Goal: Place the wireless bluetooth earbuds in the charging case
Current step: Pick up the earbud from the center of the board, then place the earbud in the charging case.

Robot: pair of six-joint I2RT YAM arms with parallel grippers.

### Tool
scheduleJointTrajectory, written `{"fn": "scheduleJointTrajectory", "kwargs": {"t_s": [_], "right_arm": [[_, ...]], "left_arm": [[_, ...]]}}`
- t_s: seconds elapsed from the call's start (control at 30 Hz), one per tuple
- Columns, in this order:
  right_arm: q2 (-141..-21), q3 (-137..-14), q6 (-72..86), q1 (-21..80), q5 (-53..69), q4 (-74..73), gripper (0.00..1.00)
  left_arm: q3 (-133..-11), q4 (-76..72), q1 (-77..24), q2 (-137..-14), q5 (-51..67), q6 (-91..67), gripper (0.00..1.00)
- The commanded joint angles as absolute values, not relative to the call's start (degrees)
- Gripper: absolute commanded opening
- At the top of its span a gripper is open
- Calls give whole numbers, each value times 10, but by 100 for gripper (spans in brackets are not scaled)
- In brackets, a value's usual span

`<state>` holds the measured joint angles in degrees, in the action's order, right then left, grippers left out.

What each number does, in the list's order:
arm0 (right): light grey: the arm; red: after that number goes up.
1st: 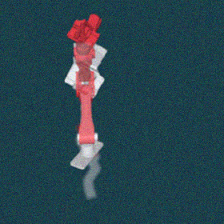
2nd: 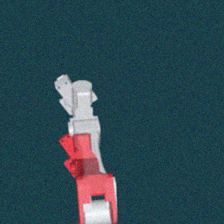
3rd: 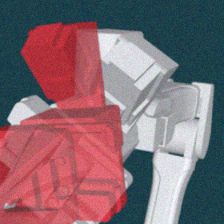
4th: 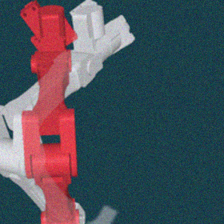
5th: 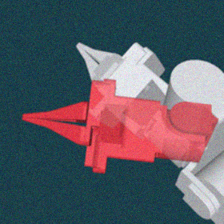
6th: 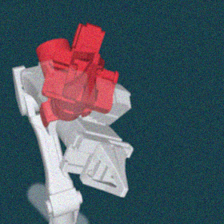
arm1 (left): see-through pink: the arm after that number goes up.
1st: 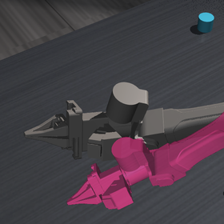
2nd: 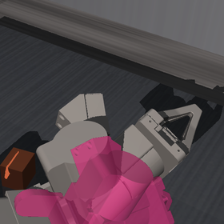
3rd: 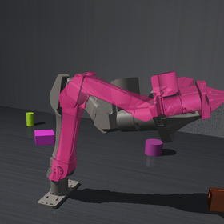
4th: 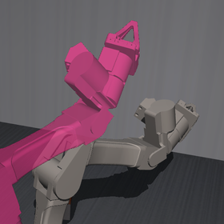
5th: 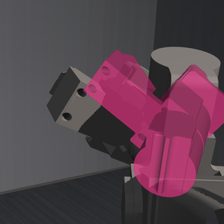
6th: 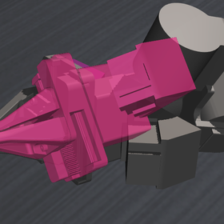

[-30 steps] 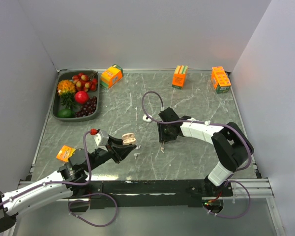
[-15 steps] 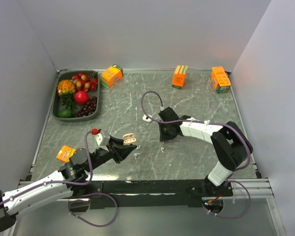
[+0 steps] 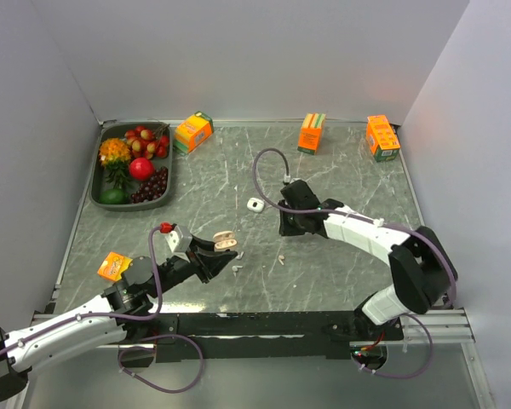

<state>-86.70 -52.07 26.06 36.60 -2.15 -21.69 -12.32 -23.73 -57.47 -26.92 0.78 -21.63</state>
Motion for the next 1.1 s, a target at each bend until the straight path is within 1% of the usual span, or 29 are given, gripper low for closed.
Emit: {"fn": "scheduleJointTrajectory", "kwargs": {"t_s": [0.0,0.2,0.33,0.47,0.53,0.6,0.8,0.9,1.07], "right_arm": [[-781,-538,260,367,-61,-209,0],[-681,-542,243,396,-101,-169,0],[-620,-549,212,439,-155,-123,0],[-576,-541,181,475,-213,-37,0],[-555,-530,153,493,-261,-3,0],[-538,-505,117,517,-301,86,0],[-543,-490,9,582,-369,232,0],[-555,-503,-56,619,-388,270,0],[-564,-508,-110,671,-415,330,0]], "left_arm": [[-135,-271,-579,-274,2,-200,1],[-149,-291,-578,-295,-25,-182,1],[-161,-313,-578,-328,-44,-171,1],[-170,-356,-578,-366,-63,-161,1],[-178,-381,-578,-393,-69,-156,1],[-186,-402,-577,-411,-82,-149,1],[-227,-438,-577,-477,-104,-127,1],[-250,-440,-577,-502,-115,-122,1],[-279,-445,-577,-531,-122,-126,1]]}}
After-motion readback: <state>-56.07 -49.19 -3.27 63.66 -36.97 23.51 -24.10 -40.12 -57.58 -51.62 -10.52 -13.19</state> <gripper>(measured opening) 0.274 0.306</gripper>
